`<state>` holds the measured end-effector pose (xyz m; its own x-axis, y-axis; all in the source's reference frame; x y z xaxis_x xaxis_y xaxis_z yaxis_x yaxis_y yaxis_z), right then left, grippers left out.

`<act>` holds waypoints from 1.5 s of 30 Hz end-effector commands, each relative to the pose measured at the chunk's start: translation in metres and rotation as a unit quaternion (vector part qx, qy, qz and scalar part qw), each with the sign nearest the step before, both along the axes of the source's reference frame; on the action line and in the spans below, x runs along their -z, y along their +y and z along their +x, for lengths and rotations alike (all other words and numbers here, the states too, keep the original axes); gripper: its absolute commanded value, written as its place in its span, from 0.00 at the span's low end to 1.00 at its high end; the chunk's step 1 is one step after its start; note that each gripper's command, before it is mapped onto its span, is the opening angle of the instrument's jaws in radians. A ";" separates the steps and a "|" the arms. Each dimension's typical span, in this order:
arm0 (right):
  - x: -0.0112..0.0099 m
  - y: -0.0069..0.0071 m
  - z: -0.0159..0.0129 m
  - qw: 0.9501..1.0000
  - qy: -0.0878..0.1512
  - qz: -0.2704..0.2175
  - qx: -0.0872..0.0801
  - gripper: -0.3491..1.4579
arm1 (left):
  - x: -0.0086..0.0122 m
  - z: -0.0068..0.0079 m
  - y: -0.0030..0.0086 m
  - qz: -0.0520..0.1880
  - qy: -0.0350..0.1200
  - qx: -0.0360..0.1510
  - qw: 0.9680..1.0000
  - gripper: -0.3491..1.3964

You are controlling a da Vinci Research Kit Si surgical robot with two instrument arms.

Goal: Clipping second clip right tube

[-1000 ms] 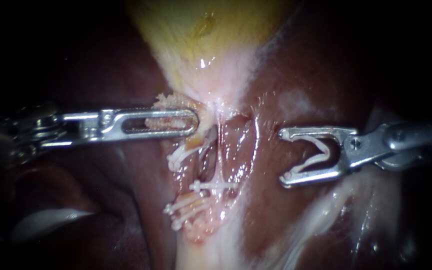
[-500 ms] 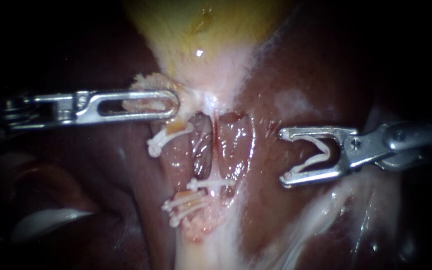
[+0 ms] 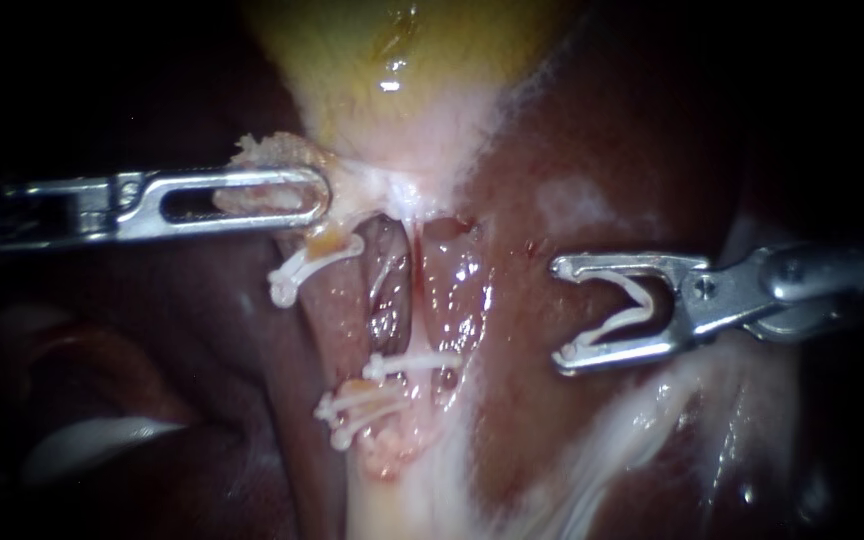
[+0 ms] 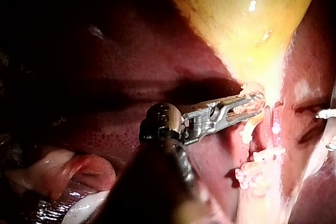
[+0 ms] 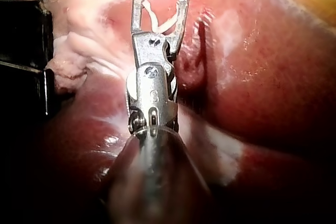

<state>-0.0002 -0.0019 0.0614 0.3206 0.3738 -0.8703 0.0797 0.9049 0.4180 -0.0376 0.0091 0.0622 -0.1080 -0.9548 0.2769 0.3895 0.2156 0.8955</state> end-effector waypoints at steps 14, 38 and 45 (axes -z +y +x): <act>-0.0053 -0.0019 0.0058 0.995 -0.016 0.097 -0.034 0.47 | 0.0000 -0.0002 -0.0003 0.000 0.002 0.001 1.000 0.00; -0.0115 -0.0040 0.0129 0.984 -0.016 0.176 -0.038 0.47 | 0.0002 -0.0007 -0.0006 -0.001 0.002 0.002 1.000 0.00; -0.0114 -0.0043 0.0140 0.977 0.021 0.211 -0.037 0.46 | 0.0001 -0.0009 -0.0007 -0.001 0.001 0.001 1.000 0.00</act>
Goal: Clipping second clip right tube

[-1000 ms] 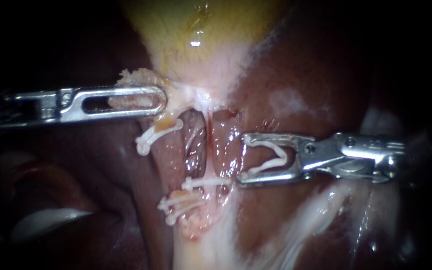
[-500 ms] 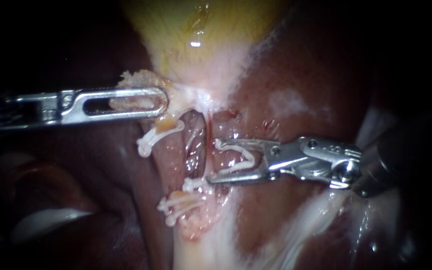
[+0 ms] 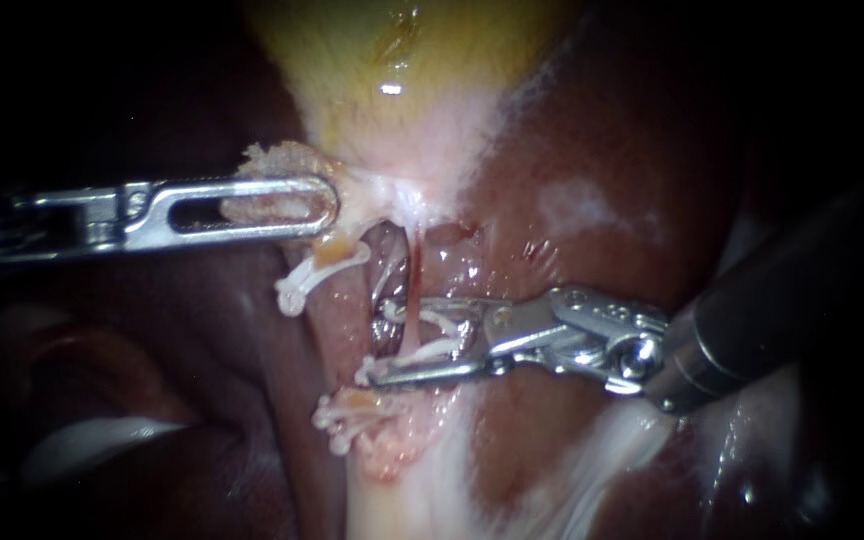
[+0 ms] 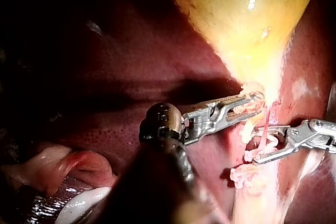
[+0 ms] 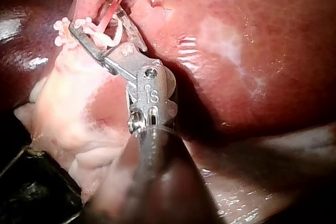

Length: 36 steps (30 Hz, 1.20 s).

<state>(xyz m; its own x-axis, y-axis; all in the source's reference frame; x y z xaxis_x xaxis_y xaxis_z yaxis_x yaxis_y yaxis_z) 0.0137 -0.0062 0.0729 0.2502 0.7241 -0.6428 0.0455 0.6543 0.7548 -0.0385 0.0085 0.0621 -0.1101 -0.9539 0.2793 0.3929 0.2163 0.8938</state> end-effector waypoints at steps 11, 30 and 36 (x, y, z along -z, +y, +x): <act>0.0003 -0.0002 0.0003 1.000 0.017 0.013 -0.002 0.46 | 0.0000 0.0000 0.0000 0.000 0.000 0.000 1.000 0.00; 0.0035 0.0001 -0.0008 0.998 0.052 0.031 -0.010 0.46 | -0.0001 0.0001 -0.0001 0.000 0.000 -0.001 1.000 0.00; 0.0055 0.0002 -0.0010 0.996 0.082 0.039 -0.006 0.46 | -0.0001 0.0000 -0.0001 0.000 0.000 -0.001 1.000 0.00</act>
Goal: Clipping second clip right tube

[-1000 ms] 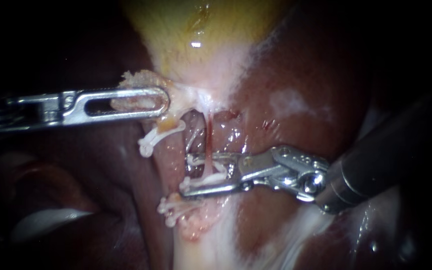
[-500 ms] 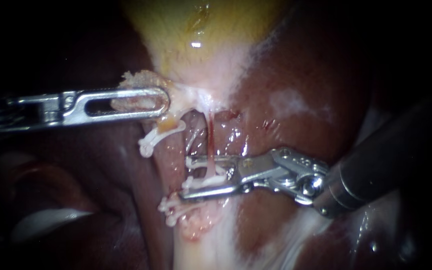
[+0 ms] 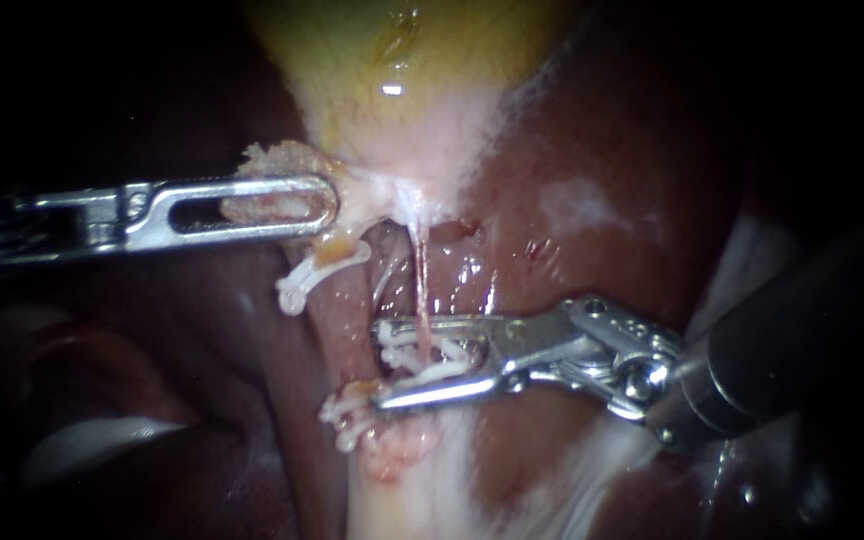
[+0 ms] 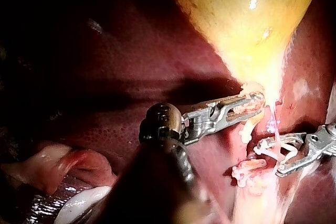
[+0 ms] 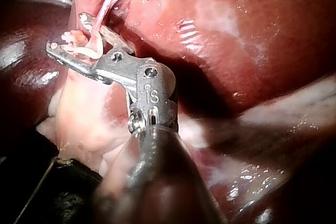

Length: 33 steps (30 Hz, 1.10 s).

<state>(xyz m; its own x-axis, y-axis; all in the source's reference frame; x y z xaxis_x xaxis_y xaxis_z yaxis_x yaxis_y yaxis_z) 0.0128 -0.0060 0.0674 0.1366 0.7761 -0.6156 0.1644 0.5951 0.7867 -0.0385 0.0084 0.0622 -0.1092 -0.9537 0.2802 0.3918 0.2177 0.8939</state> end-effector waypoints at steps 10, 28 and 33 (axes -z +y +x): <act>0.0014 -0.0009 0.0005 0.999 0.028 0.024 0.022 0.45 | -0.0001 0.0000 -0.0001 0.000 0.000 0.000 1.000 0.00; 0.0007 -0.0003 -0.0001 0.997 0.017 0.073 0.024 0.16 | -0.0001 -0.0001 -0.0001 0.000 0.000 0.000 1.000 0.00; 0.0003 0.0000 -0.0004 0.995 0.009 0.093 0.018 0.00 | -0.0001 -0.0001 -0.0001 0.000 0.000 0.000 1.000 0.00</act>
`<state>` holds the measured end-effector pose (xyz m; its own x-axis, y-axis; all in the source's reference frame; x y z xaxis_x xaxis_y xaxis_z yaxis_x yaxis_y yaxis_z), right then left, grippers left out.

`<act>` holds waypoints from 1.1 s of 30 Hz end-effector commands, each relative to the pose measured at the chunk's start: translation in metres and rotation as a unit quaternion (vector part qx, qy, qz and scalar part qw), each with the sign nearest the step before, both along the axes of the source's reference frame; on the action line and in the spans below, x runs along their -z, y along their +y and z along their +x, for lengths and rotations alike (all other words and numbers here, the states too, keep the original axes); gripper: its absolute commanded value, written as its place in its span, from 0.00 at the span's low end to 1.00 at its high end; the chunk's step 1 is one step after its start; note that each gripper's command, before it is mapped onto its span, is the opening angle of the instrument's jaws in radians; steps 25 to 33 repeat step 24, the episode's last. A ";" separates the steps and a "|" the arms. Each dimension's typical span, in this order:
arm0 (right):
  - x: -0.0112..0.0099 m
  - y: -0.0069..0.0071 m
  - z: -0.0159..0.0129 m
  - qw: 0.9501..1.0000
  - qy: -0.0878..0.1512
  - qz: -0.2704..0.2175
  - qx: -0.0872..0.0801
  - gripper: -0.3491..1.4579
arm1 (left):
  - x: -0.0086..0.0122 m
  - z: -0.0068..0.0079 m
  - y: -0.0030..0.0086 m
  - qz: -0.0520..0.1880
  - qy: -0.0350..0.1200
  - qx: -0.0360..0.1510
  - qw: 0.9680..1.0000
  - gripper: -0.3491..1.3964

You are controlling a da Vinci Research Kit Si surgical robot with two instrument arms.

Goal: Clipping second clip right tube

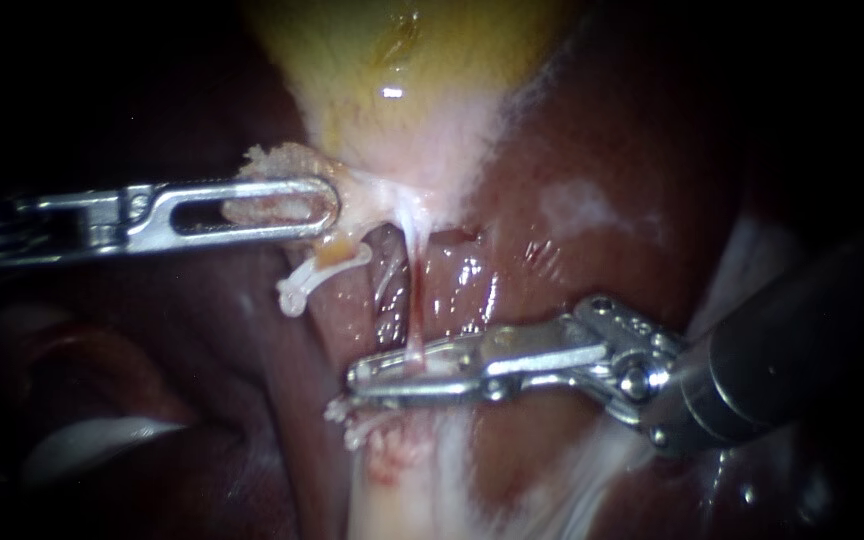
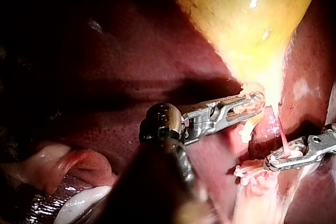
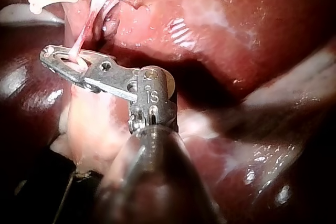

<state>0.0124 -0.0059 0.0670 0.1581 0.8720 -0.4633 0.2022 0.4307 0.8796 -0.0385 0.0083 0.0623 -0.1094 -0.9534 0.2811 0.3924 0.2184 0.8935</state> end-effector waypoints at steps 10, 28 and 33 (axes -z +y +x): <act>-0.0003 -0.0001 -0.0005 1.000 -0.024 -0.007 0.000 0.00 | 0.0000 0.0000 0.0000 0.000 0.000 0.000 1.000 0.00; -0.0004 0.0000 -0.0005 1.000 -0.024 -0.007 0.000 0.00 | 0.0000 0.0000 0.0000 0.000 0.000 0.000 1.000 0.00; -0.0004 0.0000 -0.0005 1.000 -0.024 -0.007 0.000 0.00 | 0.0000 0.0000 0.0000 0.000 0.000 0.000 1.000 0.00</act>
